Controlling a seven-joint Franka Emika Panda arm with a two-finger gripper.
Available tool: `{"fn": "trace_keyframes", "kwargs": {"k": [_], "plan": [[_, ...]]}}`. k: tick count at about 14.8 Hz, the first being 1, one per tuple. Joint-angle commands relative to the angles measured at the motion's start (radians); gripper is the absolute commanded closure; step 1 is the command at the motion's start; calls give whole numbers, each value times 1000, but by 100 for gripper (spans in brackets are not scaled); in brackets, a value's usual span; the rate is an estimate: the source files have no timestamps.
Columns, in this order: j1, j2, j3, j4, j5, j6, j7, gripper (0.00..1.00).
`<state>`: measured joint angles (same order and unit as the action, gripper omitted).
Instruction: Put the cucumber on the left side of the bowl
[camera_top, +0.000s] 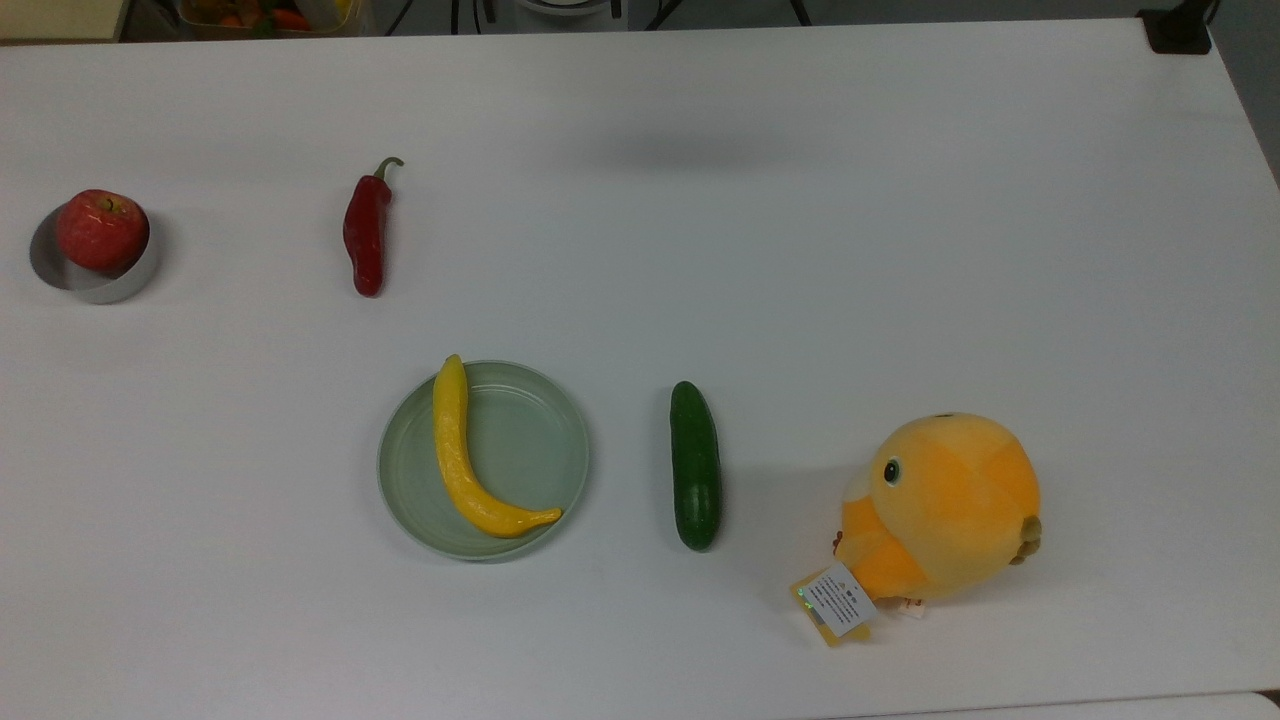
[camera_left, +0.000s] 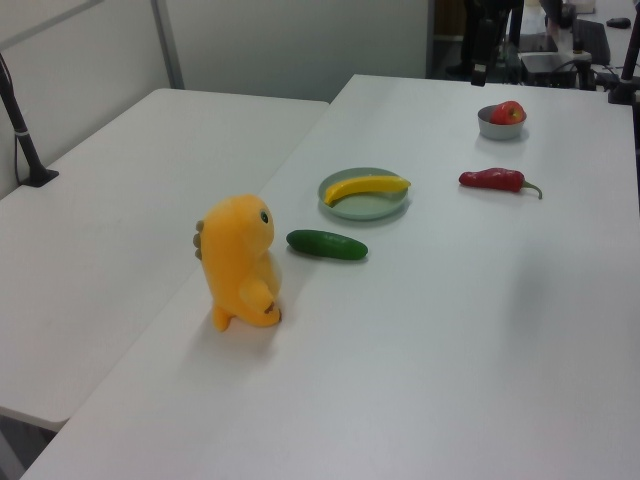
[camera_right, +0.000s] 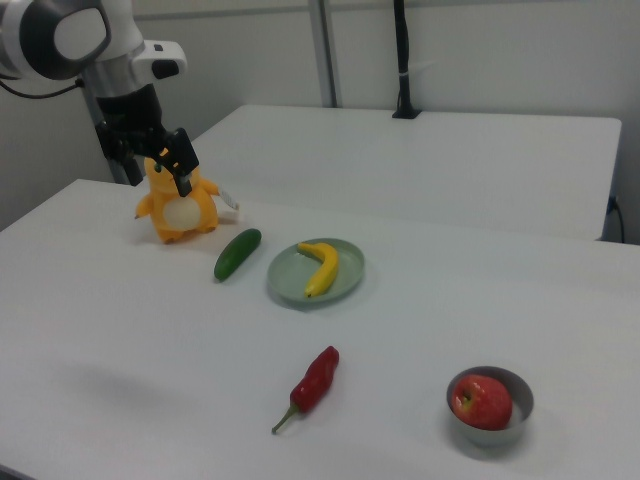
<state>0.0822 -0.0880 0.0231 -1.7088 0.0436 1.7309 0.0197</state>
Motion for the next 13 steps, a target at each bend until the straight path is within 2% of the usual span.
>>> {"fn": "trace_keyframes", "kwargs": {"k": [1, 8, 13], "plan": [[4, -12, -25, -9, 10, -13, -49, 0], [17, -1, -22, -20, 10, -22, -90, 0], [62, 71, -19, -14, 15, 24, -83, 0]]}}
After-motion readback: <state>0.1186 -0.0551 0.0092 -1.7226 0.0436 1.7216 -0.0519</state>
